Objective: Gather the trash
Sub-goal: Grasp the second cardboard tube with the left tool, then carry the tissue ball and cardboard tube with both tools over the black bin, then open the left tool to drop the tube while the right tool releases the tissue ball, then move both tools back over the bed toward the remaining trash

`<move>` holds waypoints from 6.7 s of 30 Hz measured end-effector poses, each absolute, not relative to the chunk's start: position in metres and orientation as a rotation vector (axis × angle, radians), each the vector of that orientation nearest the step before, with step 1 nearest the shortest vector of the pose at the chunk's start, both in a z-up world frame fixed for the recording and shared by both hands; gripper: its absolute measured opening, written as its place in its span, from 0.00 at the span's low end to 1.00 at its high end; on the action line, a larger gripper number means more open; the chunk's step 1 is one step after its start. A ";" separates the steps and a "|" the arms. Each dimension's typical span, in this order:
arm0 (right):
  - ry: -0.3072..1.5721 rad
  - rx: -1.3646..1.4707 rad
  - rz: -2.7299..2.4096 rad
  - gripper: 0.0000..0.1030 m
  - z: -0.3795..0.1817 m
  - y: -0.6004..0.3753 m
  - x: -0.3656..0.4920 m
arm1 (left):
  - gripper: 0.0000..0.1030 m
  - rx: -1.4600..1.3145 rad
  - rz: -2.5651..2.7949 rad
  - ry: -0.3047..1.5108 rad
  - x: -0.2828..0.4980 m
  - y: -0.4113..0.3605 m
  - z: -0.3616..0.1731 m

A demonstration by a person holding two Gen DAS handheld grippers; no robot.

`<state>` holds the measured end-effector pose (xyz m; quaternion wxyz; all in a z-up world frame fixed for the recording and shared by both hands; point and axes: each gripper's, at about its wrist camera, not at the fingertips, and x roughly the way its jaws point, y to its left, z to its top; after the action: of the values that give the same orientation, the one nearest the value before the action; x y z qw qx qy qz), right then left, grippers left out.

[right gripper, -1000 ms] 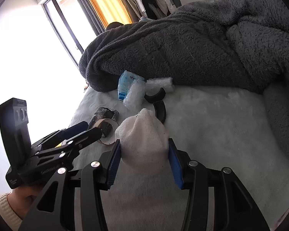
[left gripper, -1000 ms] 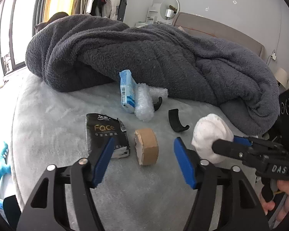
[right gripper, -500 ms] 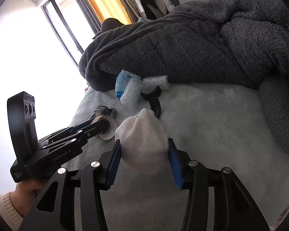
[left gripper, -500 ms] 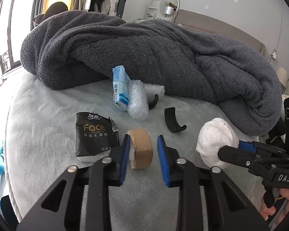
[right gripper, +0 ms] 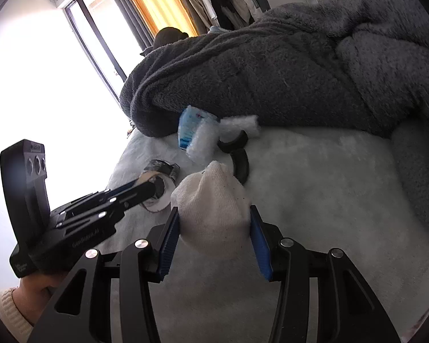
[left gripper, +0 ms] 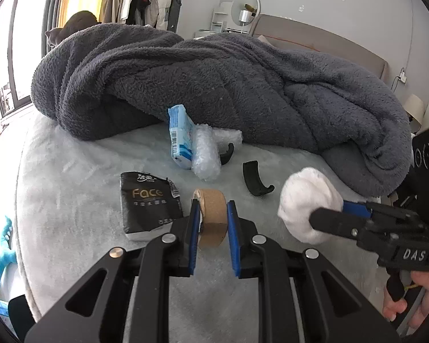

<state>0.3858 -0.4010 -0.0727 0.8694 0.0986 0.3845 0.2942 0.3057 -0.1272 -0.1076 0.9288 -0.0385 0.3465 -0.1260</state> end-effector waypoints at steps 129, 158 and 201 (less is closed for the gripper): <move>1.082 -0.513 1.054 0.78 -0.145 0.019 0.283 | 0.66 -0.081 0.244 0.668 0.178 0.232 -0.070; 0.846 -0.286 0.789 0.87 -0.074 -0.136 0.358 | 0.93 -0.116 0.064 0.516 0.222 0.118 -0.042; 0.771 -0.039 0.322 0.88 -0.079 -0.336 0.448 | 0.90 -0.172 -0.212 0.715 0.295 -0.026 -0.083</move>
<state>0.4481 -0.3362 -0.0785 0.9138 -0.0187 0.3742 0.1566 0.2945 -0.0264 -0.0834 0.9276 -0.0840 0.3489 -0.1033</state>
